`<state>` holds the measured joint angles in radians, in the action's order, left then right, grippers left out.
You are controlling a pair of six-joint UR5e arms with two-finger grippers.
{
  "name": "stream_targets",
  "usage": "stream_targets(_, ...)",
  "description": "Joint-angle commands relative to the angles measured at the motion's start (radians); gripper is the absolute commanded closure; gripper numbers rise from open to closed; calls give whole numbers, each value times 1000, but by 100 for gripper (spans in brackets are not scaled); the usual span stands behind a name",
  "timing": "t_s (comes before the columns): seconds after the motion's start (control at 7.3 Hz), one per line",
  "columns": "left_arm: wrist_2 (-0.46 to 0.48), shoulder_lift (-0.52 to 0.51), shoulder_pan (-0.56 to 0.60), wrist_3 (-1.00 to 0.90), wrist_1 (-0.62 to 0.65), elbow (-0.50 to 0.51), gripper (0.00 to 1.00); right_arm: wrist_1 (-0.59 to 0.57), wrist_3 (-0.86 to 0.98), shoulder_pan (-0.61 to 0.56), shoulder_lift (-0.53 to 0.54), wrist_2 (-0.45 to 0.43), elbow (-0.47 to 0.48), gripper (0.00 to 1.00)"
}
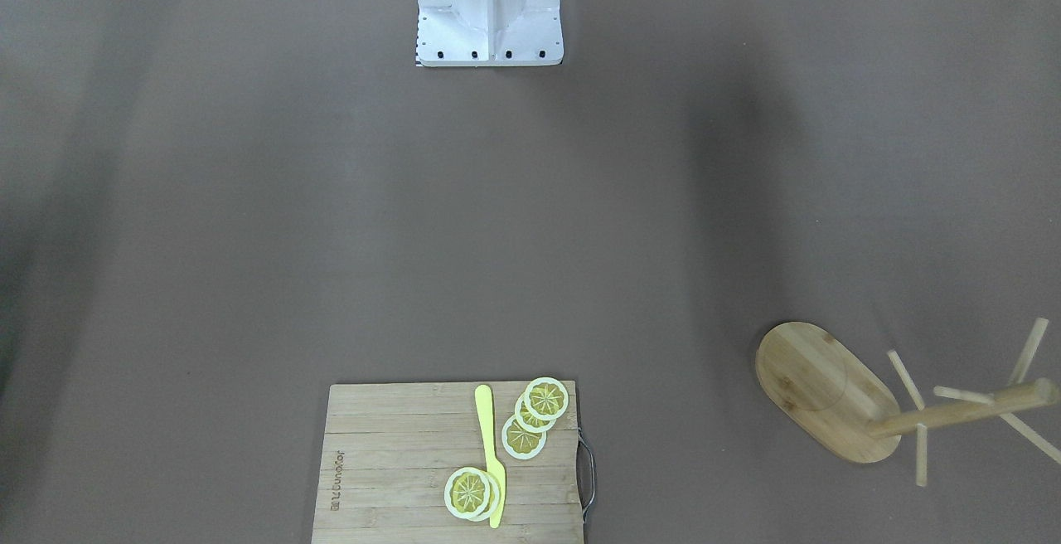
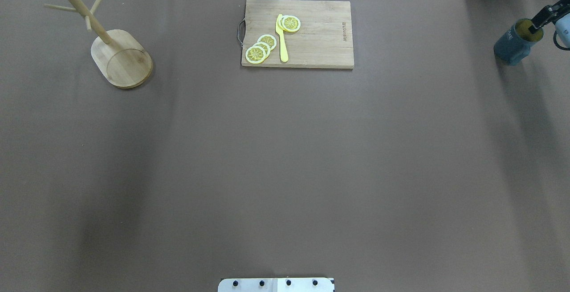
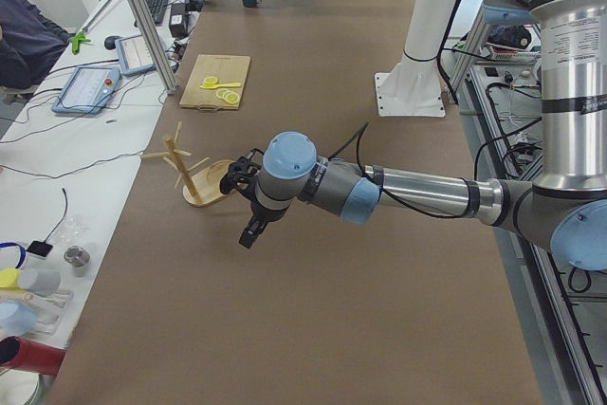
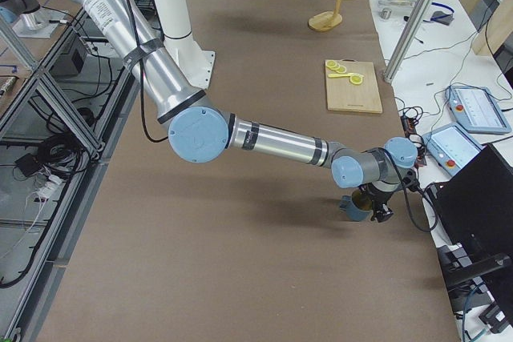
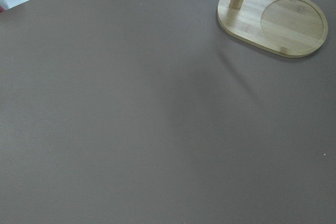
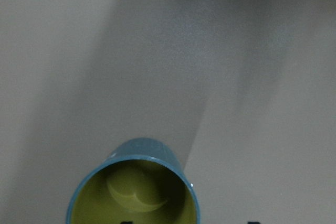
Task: Hang cup on storage rack
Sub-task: 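Lower the right gripper onto the teal mug rim and grasp it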
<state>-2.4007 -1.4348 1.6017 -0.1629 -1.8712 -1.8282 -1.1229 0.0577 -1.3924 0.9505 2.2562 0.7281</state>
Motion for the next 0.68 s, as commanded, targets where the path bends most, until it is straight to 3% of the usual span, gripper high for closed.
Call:
stream_targets(0.0,0,-1,0,-1,0,-2,1,23,-45,18,2,-16,-3,62)
stream_targets(0.14,0,-1,0,-1,0,-2,1,32,-55,23,2,-23,-12,73)
stream_targets(0.41,0,-6,0,-1,0,1,1,35,-58,24,4,-24,-15,77)
stream_targets(0.55,2,-6,0,-1,0,3,1,37,-59,24,4,-24,-18,87)
